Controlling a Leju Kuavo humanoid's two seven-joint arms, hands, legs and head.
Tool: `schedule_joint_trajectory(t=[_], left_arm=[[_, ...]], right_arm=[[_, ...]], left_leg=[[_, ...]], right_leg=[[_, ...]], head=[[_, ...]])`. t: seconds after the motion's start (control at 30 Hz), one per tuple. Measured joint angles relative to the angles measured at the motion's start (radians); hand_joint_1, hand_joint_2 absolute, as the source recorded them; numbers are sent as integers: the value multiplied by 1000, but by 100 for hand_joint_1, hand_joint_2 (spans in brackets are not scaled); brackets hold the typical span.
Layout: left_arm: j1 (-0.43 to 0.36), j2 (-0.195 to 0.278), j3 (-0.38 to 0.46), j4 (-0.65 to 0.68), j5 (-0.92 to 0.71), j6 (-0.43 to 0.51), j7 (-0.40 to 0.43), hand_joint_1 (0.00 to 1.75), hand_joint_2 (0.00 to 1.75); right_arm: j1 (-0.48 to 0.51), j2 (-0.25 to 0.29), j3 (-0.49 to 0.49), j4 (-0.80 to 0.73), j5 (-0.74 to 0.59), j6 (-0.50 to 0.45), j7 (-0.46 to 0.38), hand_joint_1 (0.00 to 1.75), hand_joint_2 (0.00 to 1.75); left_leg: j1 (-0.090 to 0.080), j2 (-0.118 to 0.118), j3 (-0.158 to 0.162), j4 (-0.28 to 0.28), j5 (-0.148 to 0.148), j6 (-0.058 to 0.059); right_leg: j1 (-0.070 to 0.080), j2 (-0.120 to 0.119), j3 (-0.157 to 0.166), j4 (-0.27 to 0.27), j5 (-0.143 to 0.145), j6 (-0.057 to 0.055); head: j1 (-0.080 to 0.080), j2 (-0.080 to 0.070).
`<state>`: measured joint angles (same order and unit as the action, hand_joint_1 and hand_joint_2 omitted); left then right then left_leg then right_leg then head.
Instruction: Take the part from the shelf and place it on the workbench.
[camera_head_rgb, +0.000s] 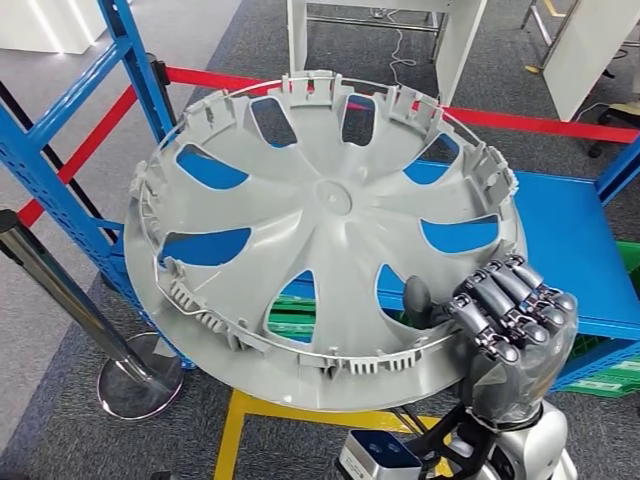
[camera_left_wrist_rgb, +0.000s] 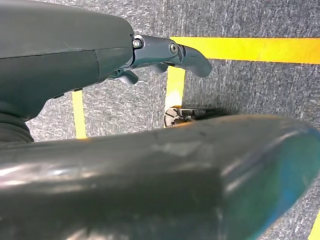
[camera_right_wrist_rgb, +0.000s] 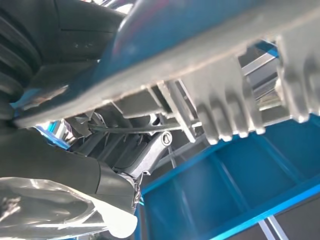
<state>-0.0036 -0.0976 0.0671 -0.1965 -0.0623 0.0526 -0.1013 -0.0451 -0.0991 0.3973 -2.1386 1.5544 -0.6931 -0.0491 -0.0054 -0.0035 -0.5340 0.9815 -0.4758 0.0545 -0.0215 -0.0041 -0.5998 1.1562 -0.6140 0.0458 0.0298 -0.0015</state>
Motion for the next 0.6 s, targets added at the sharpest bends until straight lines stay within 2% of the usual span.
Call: schedule_joint_trajectory(t=[0.03, 0.07, 0.1, 0.13, 0.17, 0.2, 0.23, 0.27, 0.3, 0.37, 0.4, 0.47, 0.53, 0.57, 0.6], left_arm=[[0, 0, 0, 0, -2, 0, 0, 0, 0], [1, 0, 0, 0, -6, 0, 0, 0, 0], [1, 0, -1, 0, -9, -2, 1, 0, 0], [1, 1, -1, 0, -12, -3, 1, 0, 0], [1, 1, -2, 0, -15, -4, 3, 0, 0], [0, 2, -2, 0, -17, -5, 4, 0, 0], [0, 2, -3, 0, -18, -5, 5, 0, 0], [-1, 3, -3, 0, -20, -5, 6, 0, 0], [-1, 4, -3, 0, -21, -5, 6, 0, 0], [-1, 6, -3, 0, -22, -5, 7, 0, 0], [-2, 7, -4, 0, -23, -4, 8, 0, 0], [-5, 9, -4, 0, -26, -4, 9, 0, 0], [-7, 9, -5, 0, -28, -4, 10, 0, 0], [-8, 9, -6, 0, -29, -4, 12, 0, 0], [-9, 9, -6, 0, -29, -3, 13, 0, 0]], right_arm=[[1, 2, 0, 0, -13, 0, -15, 175, 175], [6, 7, -4, 0, -37, 0, -49, 175, 175], [13, 21, -18, 0, -82, 0, -112, 175, 175], [23, 43, -42, 1, -144, 0, -208, 175, 175], [33, 76, -81, 4, -218, 1, -330, 175, 175], [39, 111, -124, 7, -287, 1, -450, 175, 175], [43, 144, -169, 11, -334, 1, -551, 175, 175], [45, 172, -208, 14, -361, 1, -616, 175, 175], [48, 194, -236, 16, -372, 1, -645, 175, 175], [54, 232, -278, 18, -378, 0, -654, 175, 175], [55, 248, -294, 19, -378, 0, -651, 175, 175], [58, 273, -322, 22, -377, 0, -648, 175, 175], [63, 289, -342, 25, -378, 1, -645, 175, 175], [64, 296, -349, 26, -378, 1, -645, 175, 175], [65, 301, -355, 27, -379, 1, -645, 175, 175]], left_leg=[[-1, 0, -1, 1, 0, 0], [-2, -1, -1, 2, -1, 0], [-3, -2, -1, 3, -1, -1], [-2, -4, -1, 6, -3, -2], [-2, -6, -2, 10, -6, -6], [-3, -8, -4, 15, -9, -11], [-4, -10, -10, 23, -11, -16], [-6, -11, -16, 30, -11, -22], [-7, -11, -23, 35, -10, -26], [-5, -11, -29, 41, -10, -36], [-5, -10, -33, 50, -22, -42], [-1, -9, -59, 119, -79, -54], [5, -8, -102, 244, -155, -64], [8, -8, -115, 293, -178, -67], [9, -8, -113, 311, -182, -68]], right_leg=[[0, 1, -35, 66, -22, 0], [0, 1, -58, 106, -26, 0], [0, 1, -64, 107, -10, 0], [0, 1, -51, 68, 25, -2], [-1, 1, -24, 0, 68, -4], [-1, 2, 4, -64, 99, -5], [0, 3, 26, -112, 117, -7], [0, 5, 36, -136, 123, -9], [2, 8, 36, -137, 120, -12], [1, 7, 30, -135, 125, -22], [-1, 5, 27, -135, 128, -29], [-4, -1, 17, -138, 138, -44], [-3, -5, 0, -137, 149, -50], [-3, -6, -9, -137, 155, -51], [-2, -6, -18, -137, 162, -49]], head=[[1, 0], [1, 0], [1, 0], [1, 0], [1, 0], [1, 0], [1, 0], [0, 0], [0, 0], [0, 0], [-1, 0], [-7, 0], [-11, 0], [-11, 0], [-12, 0]])
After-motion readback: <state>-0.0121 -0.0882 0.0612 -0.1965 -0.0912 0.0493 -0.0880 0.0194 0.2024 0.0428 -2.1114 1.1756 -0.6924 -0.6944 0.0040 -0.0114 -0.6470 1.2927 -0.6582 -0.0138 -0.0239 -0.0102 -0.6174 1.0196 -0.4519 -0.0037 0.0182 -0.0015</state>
